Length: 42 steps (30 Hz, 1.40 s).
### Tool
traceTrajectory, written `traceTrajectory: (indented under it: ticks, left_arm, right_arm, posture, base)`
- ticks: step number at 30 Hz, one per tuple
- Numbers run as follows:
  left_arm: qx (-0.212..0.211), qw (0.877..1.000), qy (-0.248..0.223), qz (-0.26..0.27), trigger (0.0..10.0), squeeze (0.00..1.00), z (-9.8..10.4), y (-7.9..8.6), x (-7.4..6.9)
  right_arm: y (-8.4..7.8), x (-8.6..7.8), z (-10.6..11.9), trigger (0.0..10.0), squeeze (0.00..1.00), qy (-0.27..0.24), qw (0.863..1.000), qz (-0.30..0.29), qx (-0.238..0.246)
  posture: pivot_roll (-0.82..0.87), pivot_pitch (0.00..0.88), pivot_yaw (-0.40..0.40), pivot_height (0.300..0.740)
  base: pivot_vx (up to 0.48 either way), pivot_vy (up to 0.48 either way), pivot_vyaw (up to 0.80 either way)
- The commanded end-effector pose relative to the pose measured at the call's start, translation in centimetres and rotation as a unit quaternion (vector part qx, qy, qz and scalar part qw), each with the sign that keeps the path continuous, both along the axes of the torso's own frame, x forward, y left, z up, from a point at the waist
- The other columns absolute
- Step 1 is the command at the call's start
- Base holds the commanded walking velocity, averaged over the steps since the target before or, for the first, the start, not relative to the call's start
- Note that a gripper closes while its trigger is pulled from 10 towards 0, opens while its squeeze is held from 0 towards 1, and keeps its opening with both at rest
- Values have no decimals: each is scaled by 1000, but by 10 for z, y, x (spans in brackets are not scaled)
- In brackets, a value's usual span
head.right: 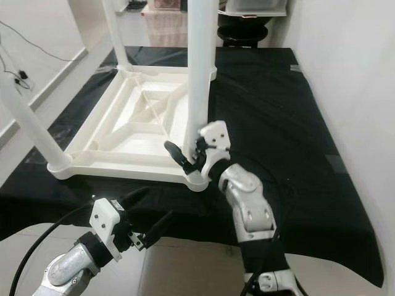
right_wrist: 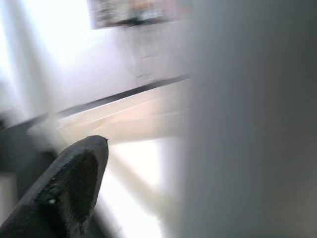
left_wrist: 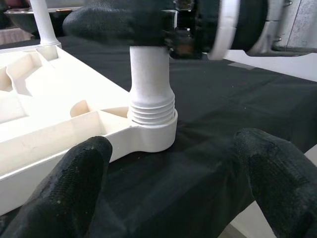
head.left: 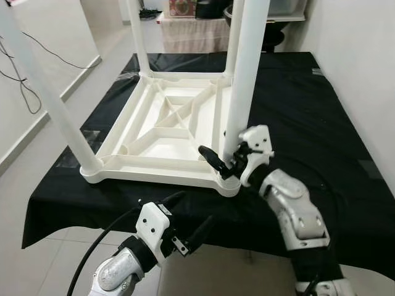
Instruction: Building children table
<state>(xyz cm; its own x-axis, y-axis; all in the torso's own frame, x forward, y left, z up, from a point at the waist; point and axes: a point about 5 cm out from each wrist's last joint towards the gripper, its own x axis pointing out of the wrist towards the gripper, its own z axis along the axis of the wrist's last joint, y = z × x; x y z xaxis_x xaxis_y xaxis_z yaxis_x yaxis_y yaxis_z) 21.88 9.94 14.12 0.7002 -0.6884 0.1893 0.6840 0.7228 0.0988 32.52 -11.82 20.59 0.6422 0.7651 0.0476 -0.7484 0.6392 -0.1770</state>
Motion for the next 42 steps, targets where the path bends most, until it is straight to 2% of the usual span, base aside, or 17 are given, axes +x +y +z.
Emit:
traceTrajectory:
  ticks: [1,9,12,17,18,19,20,21,24,30,36,38,39,41,42]
  left_arm:
    - [5,1000,11,2,10000,0,-6,-1,-1]
    - [3,1000,11,3,10000,0,-5,-1,-3]
    - [4,1000,12,3,10000,0,-5,0,-4]
    - [4,1000,12,3,10000,0,-5,0,-4]
    - [5,1000,12,3,10000,0,-5,0,-4]
    - [5,1000,12,3,10000,0,-5,0,-4]
    - [5,1000,12,3,10000,0,-5,0,-4]
    - [4,1000,12,4,10000,0,-5,0,-4]
    - [4,1000,12,4,10000,0,-5,0,-4]
    - [1,1000,14,1,10000,0,-4,0,-4]
    - [0,1000,14,-1,10000,0,-2,0,-4]
    - [-1,1000,14,-1,10000,0,-2,1,-4]
    - [-1,1000,14,-1,10000,0,-2,1,-4]
    - [0,1000,14,-1,10000,0,-1,4,-5]
    - [0,1000,14,-1,10000,0,-1,4,-5]
  right_arm:
    - [7,-3,9,10000,0,-5,993,113,-21]
    - [-1,17,21,10000,0,11,986,165,-12]
    - [1,22,22,10000,0,24,979,203,-14]
    - [2,23,22,10000,0,29,974,222,-18]
    - [1,25,22,7294,0,29,973,227,-18]
    - [1,25,22,7294,0,29,973,227,-18]
    - [1,26,23,1255,0,28,973,228,-16]
    - [0,27,23,0,0,28,974,224,-13]
    - [-1,29,23,0,0,28,974,223,-11]
    - [-24,25,13,0,0,16,988,151,-10]
    - [-35,18,7,0,0,20,992,125,-5]
    - [-41,13,-3,0,0,28,998,58,-15]
    - [-41,13,-3,0,0,28,998,58,-15]
    - [-44,7,-17,0,0,48,997,-63,-3]
    - [-44,7,-17,0,0,48,997,-63,-3]
  posture:
    - [-59,124,13,740]
    - [-44,133,13,740]
    - [-37,138,13,740]
    - [-33,141,13,740]
    - [-33,141,13,740]
    - [-33,141,13,740]
    - [-33,141,13,740]
    - [-33,141,13,740]
    - [-33,141,13,740]
    - [-52,151,23,740]
    - [-70,162,30,740]
    - [-74,174,34,740]
    - [-74,174,34,740]
    - [-73,176,36,740]
    - [-73,176,36,740]
  base:
    - [0,0,0]
    - [0,0,0]
    - [0,0,0]
    - [0,0,0]
    - [0,0,0]
    - [0,0,0]
    - [0,0,0]
    - [0,0,0]
    - [0,0,0]
    - [0,0,0]
    - [0,0,0]
    - [0,0,0]
    - [0,0,0]
    - [0,0,0]
    - [0,0,0]
